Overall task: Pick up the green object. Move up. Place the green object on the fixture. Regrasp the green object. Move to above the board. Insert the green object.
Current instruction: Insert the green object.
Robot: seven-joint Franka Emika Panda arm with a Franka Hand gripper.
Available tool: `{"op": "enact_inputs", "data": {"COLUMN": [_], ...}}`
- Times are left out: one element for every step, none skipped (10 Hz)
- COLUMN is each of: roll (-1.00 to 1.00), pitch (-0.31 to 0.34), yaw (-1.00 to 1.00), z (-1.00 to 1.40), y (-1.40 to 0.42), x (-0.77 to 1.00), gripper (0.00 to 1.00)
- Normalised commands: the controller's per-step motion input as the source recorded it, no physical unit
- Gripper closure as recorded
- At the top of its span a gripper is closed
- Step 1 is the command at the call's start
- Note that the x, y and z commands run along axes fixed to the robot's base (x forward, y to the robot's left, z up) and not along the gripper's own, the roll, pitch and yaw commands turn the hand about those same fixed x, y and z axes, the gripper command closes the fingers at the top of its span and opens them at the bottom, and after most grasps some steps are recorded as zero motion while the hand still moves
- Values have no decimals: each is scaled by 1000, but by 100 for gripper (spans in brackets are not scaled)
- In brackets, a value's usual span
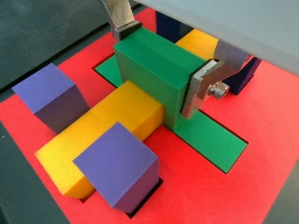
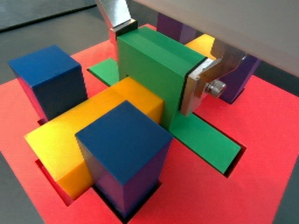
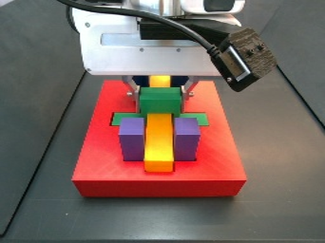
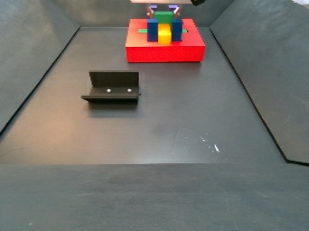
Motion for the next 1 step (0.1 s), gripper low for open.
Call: {"op": "enact_inputs", "data": {"roll": [0], "pitch": [0], "yaw": [0], "z": [0], "y": [0], "x": [0], "gripper": [100]}}
